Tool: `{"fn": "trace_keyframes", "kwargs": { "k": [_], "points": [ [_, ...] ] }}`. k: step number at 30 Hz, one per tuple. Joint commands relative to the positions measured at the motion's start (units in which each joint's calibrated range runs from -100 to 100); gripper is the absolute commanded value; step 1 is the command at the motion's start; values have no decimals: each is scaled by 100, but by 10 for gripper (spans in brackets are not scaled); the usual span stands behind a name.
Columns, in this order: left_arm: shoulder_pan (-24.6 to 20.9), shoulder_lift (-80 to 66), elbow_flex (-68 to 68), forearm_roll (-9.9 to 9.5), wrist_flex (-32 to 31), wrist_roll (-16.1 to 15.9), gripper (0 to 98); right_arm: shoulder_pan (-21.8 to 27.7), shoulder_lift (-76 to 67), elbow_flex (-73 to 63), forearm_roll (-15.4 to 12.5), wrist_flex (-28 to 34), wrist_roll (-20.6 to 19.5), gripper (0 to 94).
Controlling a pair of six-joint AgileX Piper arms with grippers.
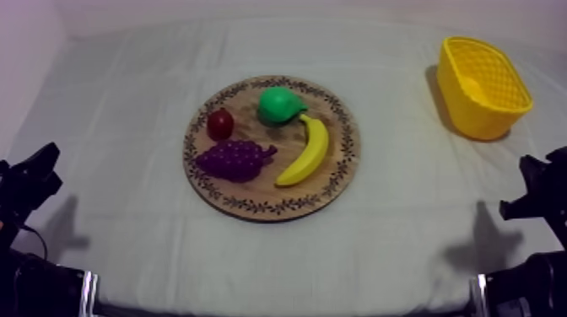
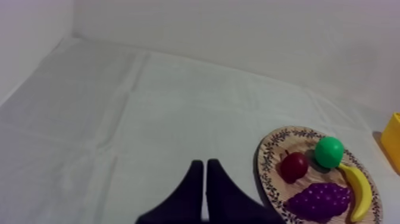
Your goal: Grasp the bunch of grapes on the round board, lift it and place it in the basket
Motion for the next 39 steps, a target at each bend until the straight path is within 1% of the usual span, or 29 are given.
{"fn": "trace_keyframes", "kwargs": {
  "k": [1, 5, 12, 15, 20, 24, 29, 35, 39],
  "points": [
    [-1, 0, -4, -4, -3, 0, 1, 0, 0, 0, 2, 1, -1, 6],
    [-1, 0, -4, -4, -3, 0, 1, -5, 0, 0, 2, 1, 5, 6],
    [-1, 0, -4, -4, -3, 0, 1, -7, 0, -11, 7, -3, -296, 6],
    [-1, 0, -4, -4, -3, 0, 1, -14, 0, -31, 28, -8, -275, 6],
    [-1, 0, -4, -4, -3, 0, 1, -123, 53, -145, 142, 62, -110, 5],
    [-1, 0, -4, -4, -3, 0, 1, -297, 398, -462, 271, 14, -65, 5],
    [-1, 0, -4, -4, -3, 0, 1, -629, 1190, -1231, 497, 18, -82, 5],
    [-1, 0, -4, -4, -3, 0, 1, -1096, 2263, -2367, 723, 316, -96, 5],
    [-1, 0, -4, -4, -3, 0, 1, -1391, 2998, -3215, 755, 672, -20, 5]
  ]
}}
